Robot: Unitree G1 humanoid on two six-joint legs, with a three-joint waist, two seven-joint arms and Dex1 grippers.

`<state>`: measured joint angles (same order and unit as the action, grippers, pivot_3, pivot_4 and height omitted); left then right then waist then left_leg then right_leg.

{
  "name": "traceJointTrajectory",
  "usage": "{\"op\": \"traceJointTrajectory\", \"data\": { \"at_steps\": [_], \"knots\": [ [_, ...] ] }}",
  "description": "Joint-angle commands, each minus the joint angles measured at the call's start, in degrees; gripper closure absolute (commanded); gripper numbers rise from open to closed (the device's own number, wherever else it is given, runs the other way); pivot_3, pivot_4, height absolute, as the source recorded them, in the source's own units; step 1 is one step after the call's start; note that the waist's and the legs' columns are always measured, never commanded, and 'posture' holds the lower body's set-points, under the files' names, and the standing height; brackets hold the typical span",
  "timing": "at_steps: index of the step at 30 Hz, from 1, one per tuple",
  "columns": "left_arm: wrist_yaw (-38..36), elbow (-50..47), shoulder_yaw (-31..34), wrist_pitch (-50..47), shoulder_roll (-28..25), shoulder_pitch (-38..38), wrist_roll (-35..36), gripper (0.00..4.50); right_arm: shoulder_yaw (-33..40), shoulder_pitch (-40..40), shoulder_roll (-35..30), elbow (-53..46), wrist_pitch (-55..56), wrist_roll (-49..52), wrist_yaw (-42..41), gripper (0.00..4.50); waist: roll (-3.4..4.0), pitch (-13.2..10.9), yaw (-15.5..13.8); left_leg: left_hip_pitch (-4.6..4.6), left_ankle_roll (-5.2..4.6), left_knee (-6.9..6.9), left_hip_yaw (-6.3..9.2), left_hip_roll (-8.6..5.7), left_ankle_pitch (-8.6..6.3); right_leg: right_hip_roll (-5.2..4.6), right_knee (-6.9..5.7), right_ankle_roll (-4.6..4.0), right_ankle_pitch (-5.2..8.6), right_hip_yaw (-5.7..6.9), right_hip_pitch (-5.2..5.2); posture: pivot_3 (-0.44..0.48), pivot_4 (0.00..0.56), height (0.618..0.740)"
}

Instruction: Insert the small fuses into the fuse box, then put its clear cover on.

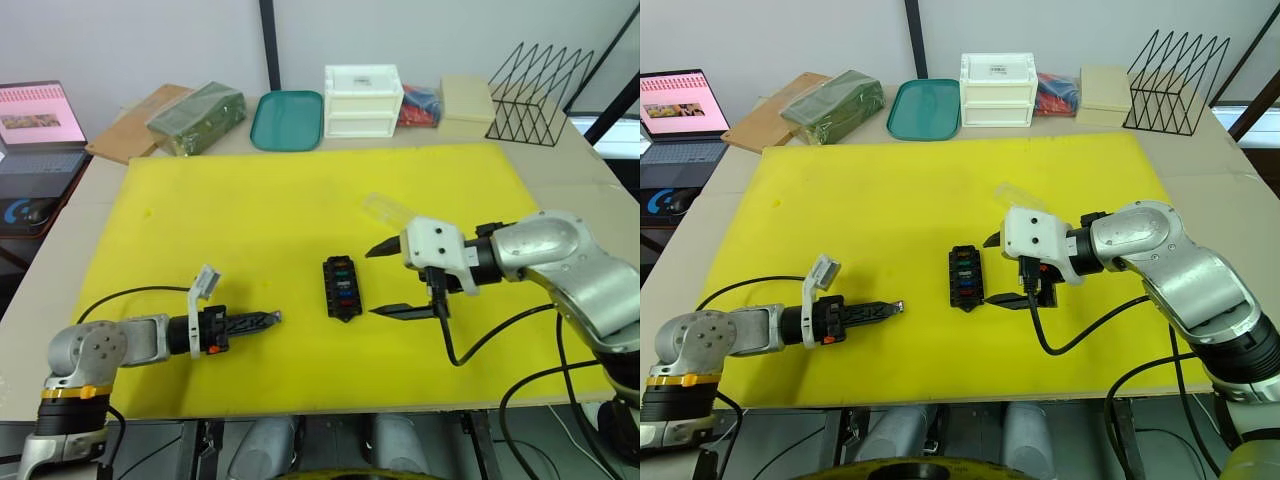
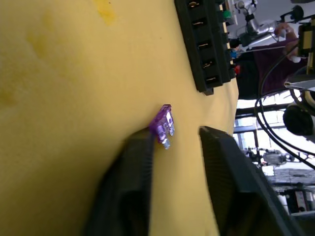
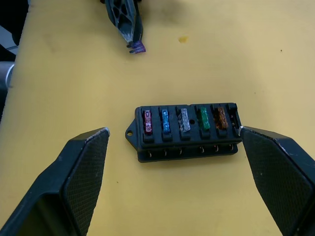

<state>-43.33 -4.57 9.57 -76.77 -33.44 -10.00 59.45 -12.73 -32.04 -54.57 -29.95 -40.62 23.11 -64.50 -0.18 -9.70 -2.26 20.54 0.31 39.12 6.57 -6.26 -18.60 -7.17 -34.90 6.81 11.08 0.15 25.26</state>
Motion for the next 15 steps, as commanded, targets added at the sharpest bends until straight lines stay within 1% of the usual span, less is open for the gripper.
{"op": "traceJointTrajectory", "data": {
  "at_steps": [1,2,9,11,12,15],
  "knots": [
    [1.03,1.19,-2.36,-0.26,0.83,0.60,-1.94,4.36,0.53,-1.19,0.42,-0.24,0.69,-0.24,-0.09,0.00,0.01,0.01,-0.01,-0.01,0.00,0.00,0.00,0.00,0.00,0.00,0.00,0.00,0.00,0.00,0.00,0.000,0.150,0.740],
    [1.09,1.15,-2.55,-0.02,0.86,0.68,-2.36,4.48,0.52,-1.21,0.40,-0.19,0.73,-0.32,-0.15,0.00,0.02,0.01,-0.01,-0.02,0.00,-0.01,0.00,0.00,0.00,0.00,0.00,0.00,0.00,0.00,-0.01,0.000,0.150,0.740],
    [0.91,0.60,-2.51,1.32,-0.09,1.16,-4.05,4.48,0.39,-1.65,0.30,0.26,0.93,-0.70,-0.54,0.00,0.13,0.08,-0.03,-0.06,0.00,-0.03,0.00,0.01,0.00,0.00,0.00,0.01,0.00,0.00,-0.04,0.000,0.150,0.740],
    [-1.55,-1.50,-2.30,3.40,-1.76,1.30,-3.94,4.48,0.63,-1.92,0.18,0.37,0.47,-0.33,-0.79,0.00,0.13,0.08,0.07,-0.06,0.00,-0.03,0.00,0.01,-0.01,0.00,0.00,0.01,0.01,0.00,-0.04,0.000,0.150,0.740],
    [-3.63,-3.58,-2.36,6.13,-2.74,1.53,-4.40,4.48,1.03,-2.27,0.24,0.40,-0.85,0.59,-0.84,0.00,0.12,0.07,0.14,-0.05,0.00,-0.03,-0.01,0.03,-0.01,0.01,-0.01,0.01,0.01,0.00,-0.02,0.000,0.150,0.740],
    [-8.74,-9.10,-2.06,10.57,-5.78,0.76,-4.27,4.48,2.56,-4.49,0.89,0.62,-7.49,4.94,-0.55,0.00,0.03,0.00,0.20,0.02,0.04,-0.05,-0.02,0.07,-0.02,0.04,-0.01,0.01,0.01,0.00,0.07,0.000,0.150,0.740]
  ]
}}
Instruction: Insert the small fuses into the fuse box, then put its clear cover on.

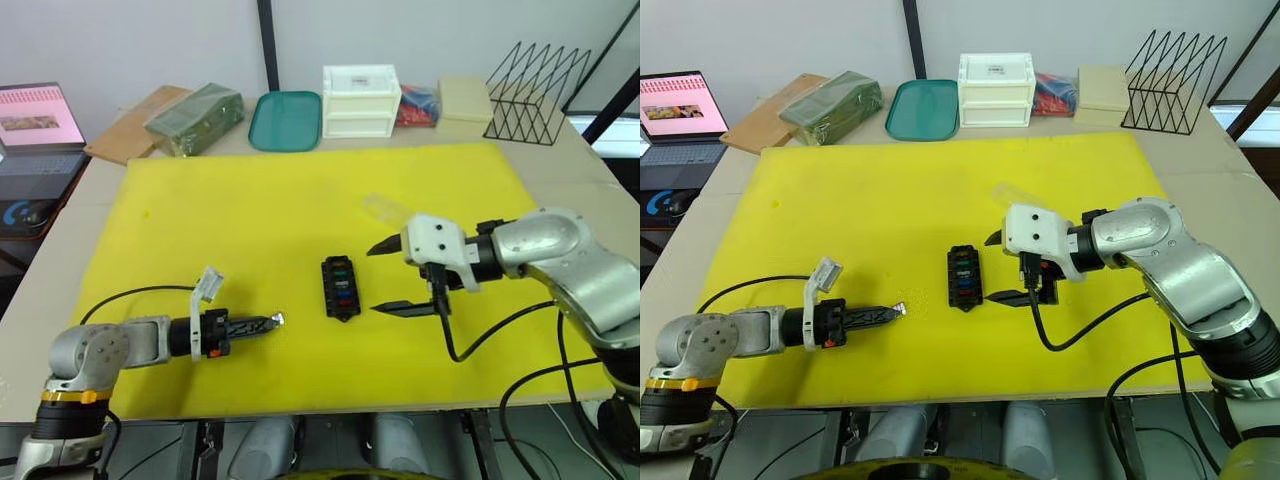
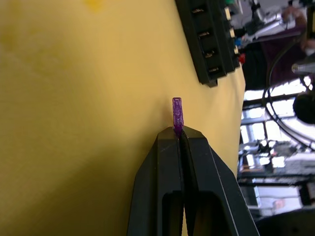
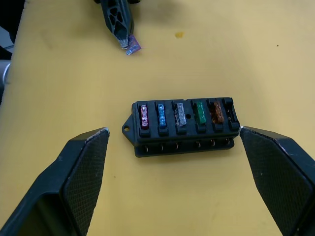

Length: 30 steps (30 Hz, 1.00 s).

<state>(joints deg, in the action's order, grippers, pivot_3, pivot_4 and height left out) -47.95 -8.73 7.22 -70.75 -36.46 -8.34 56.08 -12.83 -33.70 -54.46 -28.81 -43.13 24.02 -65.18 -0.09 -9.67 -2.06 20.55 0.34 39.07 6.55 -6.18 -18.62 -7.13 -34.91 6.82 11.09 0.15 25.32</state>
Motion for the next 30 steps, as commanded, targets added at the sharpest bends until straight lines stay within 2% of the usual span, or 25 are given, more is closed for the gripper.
{"op": "traceJointTrajectory", "data": {
  "at_steps": [1,4,8,10,12,15,18,22,30],
  "knots": [
    [-6.36,-7.04,-0.23,6.72,-4.22,-1.28,-1.74,4.48,3.19,-4.23,1.21,-0.26,-8.68,6.25,0.44,0.00,-0.10,-0.06,0.01,0.04,0.00,0.00,0.01,0.02,0.00,0.01,0.00,-0.01,0.00,0.00,0.04,0.000,0.150,0.740],
    [-11.11,-11.31,-0.95,10.76,-7.50,-6.31,-2.12,4.48,5.57,-9.93,3.33,1.38,-19.63,14.40,0.90,0.00,-0.13,-0.14,-0.10,0.11,0.02,0.01,0.01,0.04,-0.01,0.02,0.01,-0.02,-0.01,0.00,0.08,0.000,0.150,0.740],
    [-15.13,-12.06,-3.85,15.50,-9.87,-10.89,-5.09,4.48,6.82,-14.29,5.16,3.01,-26.55,19.44,2.26,0.00,-0.13,-0.14,-0.02,0.25,0.00,-0.06,0.06,0.04,-0.02,0.04,0.26,-0.02,-0.01,0.04,0.11,0.000,0.150,0.740],
    [-17.29,-11.80,-6.42,17.75,-10.69,-15.67,-7.43,4.48,7.73,-17.41,7.63,5.39,-30.35,21.68,4.36,0.00,-0.14,-0.15,0.22,0.33,-0.06,-0.09,0.06,0.04,-0.06,0.06,0.43,-0.02,-0.02,0.05,0.12,0.000,0.150,0.740],
    [-19.11,-10.65,-8.88,19.89,-10.24,-21.18,-9.48,4.48,8.07,-20.06,9.33,7.34,-33.21,23.31,5.57,0.00,-0.16,-0.17,0.36,0.58,-0.04,-0.01,0.06,0.04,-0.05,0.10,0.53,0.05,-0.14,0.06,0.26,0.000,0.150,0.740],
    [-19.93,-8.82,-11.29,22.72,-8.97,-25.35,-12.24,4.48,7.89,-22.64,10.67,9.03,-35.23,24.22,6.95,0.00,-0.15,-0.17,0.41,0.87,0.00,0.07,0.07,0.04,-0.01,0.12,0.58,0.10,-0.28,0.06,0.53,0.000,0.150,0.740],
    [-20.35,-7.70,-12.84,23.84,-7.44,-27.24,-13.34,4.50,7.61,-24.45,12.31,9.79,-36.77,25.19,8.63,0.61,-0.15,-0.17,1.12,0.88,-0.02,0.00,0.05,0.04,-0.03,0.12,0.66,0.10,-0.29,0.06,0.54,0.000,0.150,0.740],
    [-20.51,-6.89,-13.72,25.11,-6.03,-28.20,-14.69,4.50,6.41,-25.48,13.59,9.96,-37.19,25.09,10.20,1.91,-0.15,-0.17,1.64,0.91,-0.02,0.01,0.06,0.05,-0.03,0.12,0.64,0.11,-0.29,0.06,0.60,0.000,0.150,0.740],
    [-19.76,-6.14,-13.94,25.76,-4.56,-30.00,-15.78,4.50,4.45,-25.45,14.56,9.77,-37.13,24.55,12.35,1.91,-0.15,-0.17,1.74,0.92,-0.02,0.01,0.04,0.05,-0.02,0.13,0.57,0.11,-0.29,0.05,0.66,0.000,0.150,0.740]
  ]
}}
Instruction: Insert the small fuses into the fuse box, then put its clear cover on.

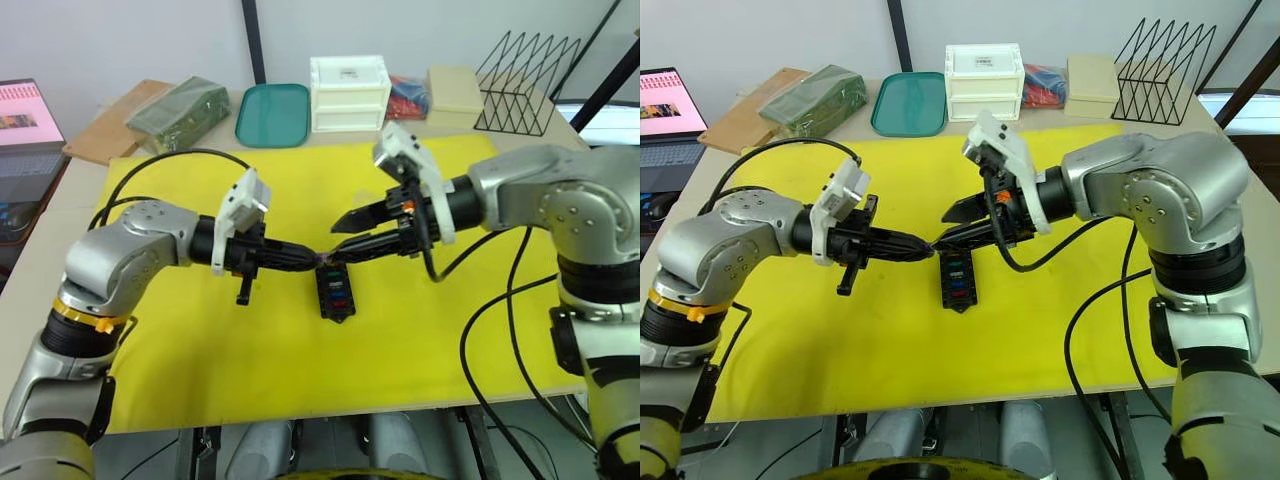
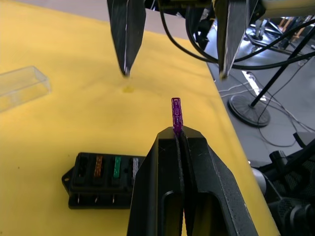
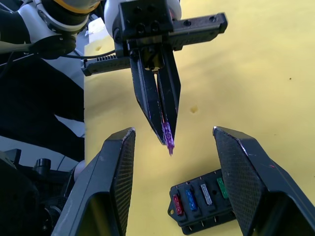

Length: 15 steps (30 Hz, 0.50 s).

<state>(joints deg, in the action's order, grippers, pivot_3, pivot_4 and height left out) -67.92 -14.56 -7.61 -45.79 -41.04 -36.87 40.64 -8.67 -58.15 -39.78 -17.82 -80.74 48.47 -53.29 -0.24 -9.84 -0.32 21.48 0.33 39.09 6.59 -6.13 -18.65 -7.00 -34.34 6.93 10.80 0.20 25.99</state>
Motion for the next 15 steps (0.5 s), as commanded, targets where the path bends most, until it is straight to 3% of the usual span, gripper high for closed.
{"op": "traceJointTrajectory", "data": {
  "at_steps": [1,6,9,12,15],
  "knots": [
    [0.23,-0.35,1.03,0.66,0.07,-1.51,-0.32,4.50,0.23,-0.91,-0.21,-1.38,0.34,0.25,0.62,1.91,0.00,0.00,0.00,0.01,0.00,0.00,0.00,0.00,0.00,0.00,0.00,0.00,0.00,0.00,0.01,0.000,0.150,0.740],
    [0.71,-0.26,1.23,0.48,0.51,-1.59,-0.27,4.50,-0.03,-0.40,-0.55,-2.21,-0.18,0.80,1.05,1.91,0.00,0.00,0.00,0.01,0.00,0.01,0.00,0.00,0.00,0.00,-0.01,0.00,0.00,0.00,0.01,0.000,0.150,0.740],
    [0.93,-0.24,1.26,0.48,0.71,-1.61,-0.35,4.50,0.05,-0.34,-0.64,-2.39,-0.42,0.99,1.19,2.38,0.00,0.00,0.00,0.01,0.00,0.01,0.00,0.00,0.00,0.00,-0.01,0.00,0.00,0.00,0.01,0.000,0.150,0.740],
    [1.02,-0.17,1.24,0.52,0.82,-1.69,-0.40,4.50,-0.31,-0.37,-0.85,-2.33,-0.69,0.83,1.28,3.34,0.00,0.00,0.00,0.01,0.00,0.01,0.00,0.00,0.00,0.00,-0.02,0.00,0.00,0.00,0.01,0.000,0.150,0.740],
    [1.08,0.06,1.18,0.71,1.02,-1.89,-0.64,4.50,-0.74,-0.34,-1.12,-2.14,-0.65,0.58,1.20,3.34,0.00,0.00,0.00,0.01,0.00,0.01,0.00,0.00,0.00,0.00,-0.02,0.00,0.00,0.00,0.01,0.000,0.150,0.740]
  ]
}}
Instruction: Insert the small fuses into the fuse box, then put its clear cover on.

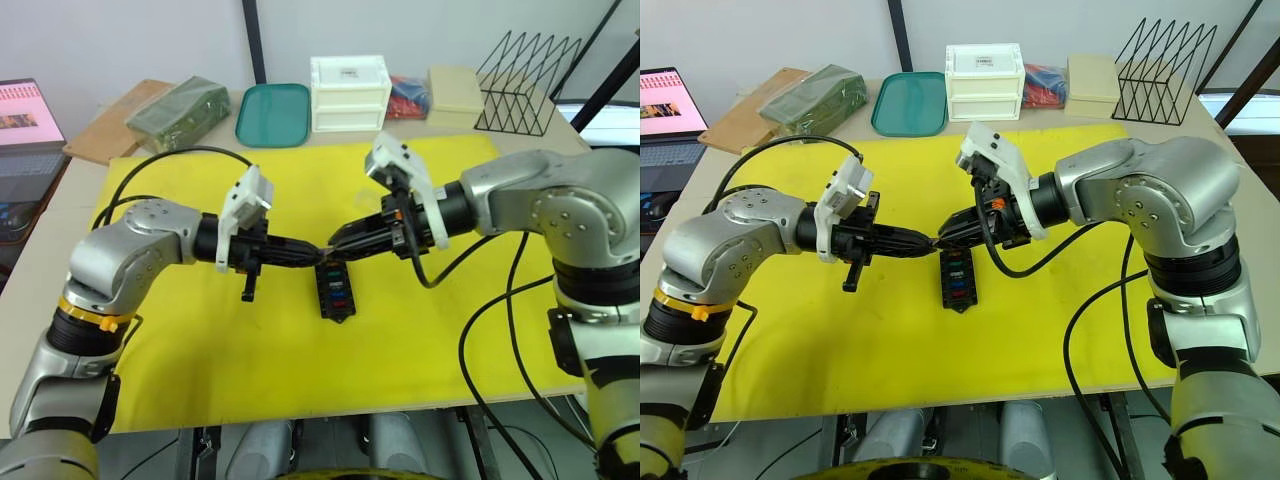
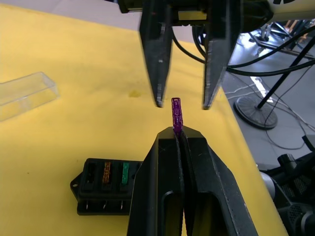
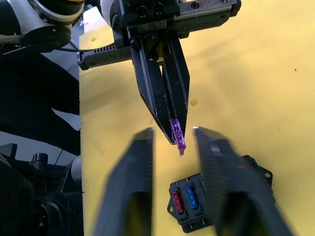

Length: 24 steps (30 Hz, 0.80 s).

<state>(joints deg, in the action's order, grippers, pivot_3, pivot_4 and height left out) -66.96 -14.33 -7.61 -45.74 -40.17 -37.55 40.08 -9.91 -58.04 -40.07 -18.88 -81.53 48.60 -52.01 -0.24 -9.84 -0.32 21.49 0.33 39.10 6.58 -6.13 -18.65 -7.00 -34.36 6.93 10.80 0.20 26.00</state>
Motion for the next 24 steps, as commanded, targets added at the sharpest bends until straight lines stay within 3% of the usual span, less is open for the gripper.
{"op": "traceJointTrajectory", "data": {
  "at_steps": [1,24],
  "knots": [
    [0.21,-0.09,1.25,0.64,0.28,-1.27,-0.05,4.50,0.26,-0.39,-0.89,-1.13,0.20,0.35,-0.06,3.34,0.00,0.00,0.00,0.00,0.00,0.00,0.00,0.00,0.00,0.00,0.00,0.00,0.00,0.00,0.00,0.000,0.150,0.740],
    [0.17,-0.37,1.15,0.57,0.32,-1.08,-0.50,4.50,-0.64,-0.82,-1.42,-0.28,1.73,-0.49,-0.56,3.34,0.00,0.00,0.00,0.00,0.00,0.01,-0.01,0.00,0.00,0.00,0.00,0.00,0.00,0.00,0.00,0.000,0.150,0.740]
  ]
}}
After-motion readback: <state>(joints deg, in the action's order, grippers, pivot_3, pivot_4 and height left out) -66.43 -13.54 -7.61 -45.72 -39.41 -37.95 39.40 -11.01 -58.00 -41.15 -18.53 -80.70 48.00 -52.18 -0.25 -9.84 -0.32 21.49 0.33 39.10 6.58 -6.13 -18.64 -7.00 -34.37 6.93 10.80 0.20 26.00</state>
